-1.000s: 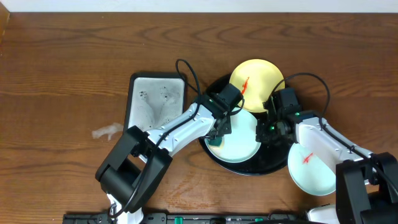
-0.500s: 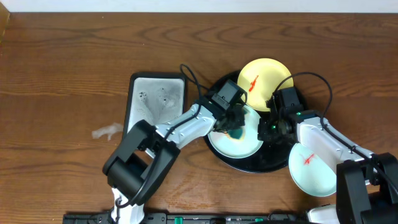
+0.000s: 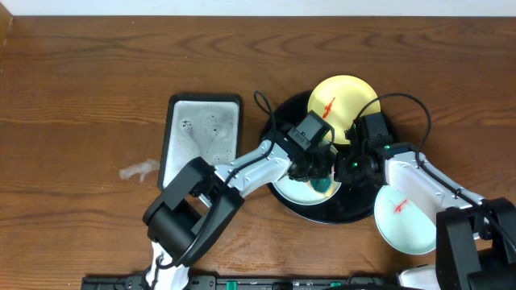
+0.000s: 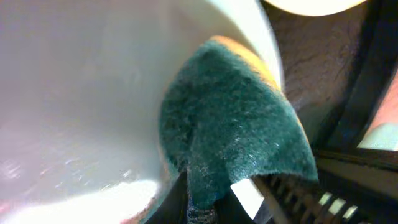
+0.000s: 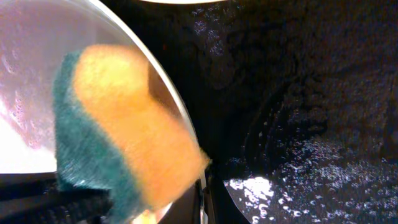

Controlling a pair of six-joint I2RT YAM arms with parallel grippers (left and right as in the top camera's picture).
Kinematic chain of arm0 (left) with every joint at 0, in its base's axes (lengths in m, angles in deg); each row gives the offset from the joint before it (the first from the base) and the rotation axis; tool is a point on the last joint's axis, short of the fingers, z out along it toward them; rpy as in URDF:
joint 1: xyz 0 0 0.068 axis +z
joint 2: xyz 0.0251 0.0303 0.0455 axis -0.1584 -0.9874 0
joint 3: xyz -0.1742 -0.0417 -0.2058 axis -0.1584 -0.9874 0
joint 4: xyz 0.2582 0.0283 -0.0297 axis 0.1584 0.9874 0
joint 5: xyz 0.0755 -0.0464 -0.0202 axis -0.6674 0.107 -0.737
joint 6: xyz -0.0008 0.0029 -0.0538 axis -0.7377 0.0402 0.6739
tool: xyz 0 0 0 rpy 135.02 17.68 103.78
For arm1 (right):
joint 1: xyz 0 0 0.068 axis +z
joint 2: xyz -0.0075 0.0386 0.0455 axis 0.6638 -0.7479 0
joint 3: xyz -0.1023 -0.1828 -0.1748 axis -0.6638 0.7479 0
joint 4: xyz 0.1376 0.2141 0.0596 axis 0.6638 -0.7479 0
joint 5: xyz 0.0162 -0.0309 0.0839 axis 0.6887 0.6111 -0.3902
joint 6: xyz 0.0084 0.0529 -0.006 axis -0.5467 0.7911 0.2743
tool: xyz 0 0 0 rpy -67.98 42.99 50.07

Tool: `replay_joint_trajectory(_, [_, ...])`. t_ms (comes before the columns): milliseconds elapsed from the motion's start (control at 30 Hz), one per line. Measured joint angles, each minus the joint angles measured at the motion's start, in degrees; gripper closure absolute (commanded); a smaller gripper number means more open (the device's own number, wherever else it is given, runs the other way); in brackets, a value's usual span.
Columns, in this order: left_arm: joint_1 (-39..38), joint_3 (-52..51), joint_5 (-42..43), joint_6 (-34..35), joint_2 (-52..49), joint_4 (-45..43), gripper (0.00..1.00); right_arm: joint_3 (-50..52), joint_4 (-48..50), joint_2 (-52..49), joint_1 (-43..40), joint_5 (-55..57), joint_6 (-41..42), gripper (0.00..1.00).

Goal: Clean dirty plates on tray and stack at the side
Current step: 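Scrub the held green plate with the sponge in left gripper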

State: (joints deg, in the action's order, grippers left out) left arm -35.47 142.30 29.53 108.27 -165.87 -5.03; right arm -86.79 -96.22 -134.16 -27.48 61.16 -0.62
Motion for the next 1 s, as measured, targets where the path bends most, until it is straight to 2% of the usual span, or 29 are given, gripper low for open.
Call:
replay_joint_trajectory(167, [2.23, 1.42, -2.45, -0.61, 0.76, 9.29, 0.93, 0.0, -0.02, -0.02, 0.0, -0.04, 0.0, 0.99])
replay_joint_trajectory(500, [5.46, 6.51, -22.36, -1.64, 1.36, 25.07, 0.93, 0.0, -0.2, -0.02, 0.28, -1.84, 0.31, 0.99])
replay_joint_trajectory(700, [4.11, 7.13, -26.27, -2.4, 0.9, 23.78, 0.92, 0.0, -0.15, -0.04, 0.5, -2.25, 0.83, 0.99])
replay_joint_trajectory(1000, [3.52, 6.45, -15.26, -2.23, -0.81, 13.14, 0.93, 0.0, -0.15, -0.02, 0.37, -0.72, 0.92, 0.99])
